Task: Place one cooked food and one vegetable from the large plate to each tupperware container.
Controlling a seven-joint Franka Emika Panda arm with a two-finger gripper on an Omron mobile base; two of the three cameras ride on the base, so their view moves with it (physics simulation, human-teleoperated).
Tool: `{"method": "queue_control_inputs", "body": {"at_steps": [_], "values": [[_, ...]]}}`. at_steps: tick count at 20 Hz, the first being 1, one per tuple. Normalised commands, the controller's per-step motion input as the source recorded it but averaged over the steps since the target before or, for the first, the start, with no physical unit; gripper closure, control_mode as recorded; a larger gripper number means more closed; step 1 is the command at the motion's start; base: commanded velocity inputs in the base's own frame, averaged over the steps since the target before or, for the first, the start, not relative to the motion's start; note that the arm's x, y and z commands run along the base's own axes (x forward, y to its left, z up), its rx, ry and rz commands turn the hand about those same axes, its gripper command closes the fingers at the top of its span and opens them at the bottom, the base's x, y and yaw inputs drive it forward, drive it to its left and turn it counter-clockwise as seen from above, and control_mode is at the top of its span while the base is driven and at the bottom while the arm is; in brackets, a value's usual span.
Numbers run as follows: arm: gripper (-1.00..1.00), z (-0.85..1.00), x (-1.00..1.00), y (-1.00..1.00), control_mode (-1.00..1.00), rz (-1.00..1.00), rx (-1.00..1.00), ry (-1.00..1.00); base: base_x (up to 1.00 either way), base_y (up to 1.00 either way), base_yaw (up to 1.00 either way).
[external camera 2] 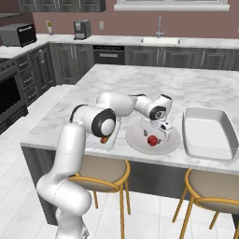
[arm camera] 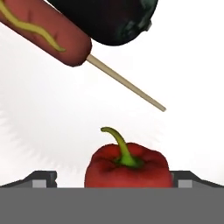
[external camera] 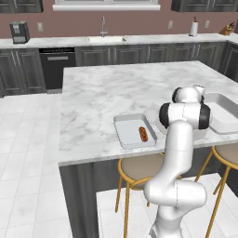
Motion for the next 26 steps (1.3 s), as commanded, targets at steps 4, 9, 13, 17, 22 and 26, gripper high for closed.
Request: {"method": "queue_control_inputs", "body": {"at_steps": [4,9,13,17,22,26], "values": [[-1.00,-0.23,0.00,0.00,-1.00,-0.03,-0.04,0.05,0.00,0.00,0.00],[-1.00,-0.06,0.00,0.00,-1.00,0.00,0.00,0.06,0.00,0.00,0.00],[1.00,-0.03,0.00,0.00,-1.00,0.00,0.00,0.04,0.00,0.00,0.00],[1.00,0.00,-0.01,0.00,-1.00,0.00,0.00,0.01,0.00,0.00,0.00],[1.00,0.36,-0.04,0.51,-1.00,0.11,0.00,-0.01,0.00,0.00,0.00],[1.00,0.70,0.00,1.00,-1.00,0.32,-0.01,-0.12,0.00,0.00,0.00]]}}
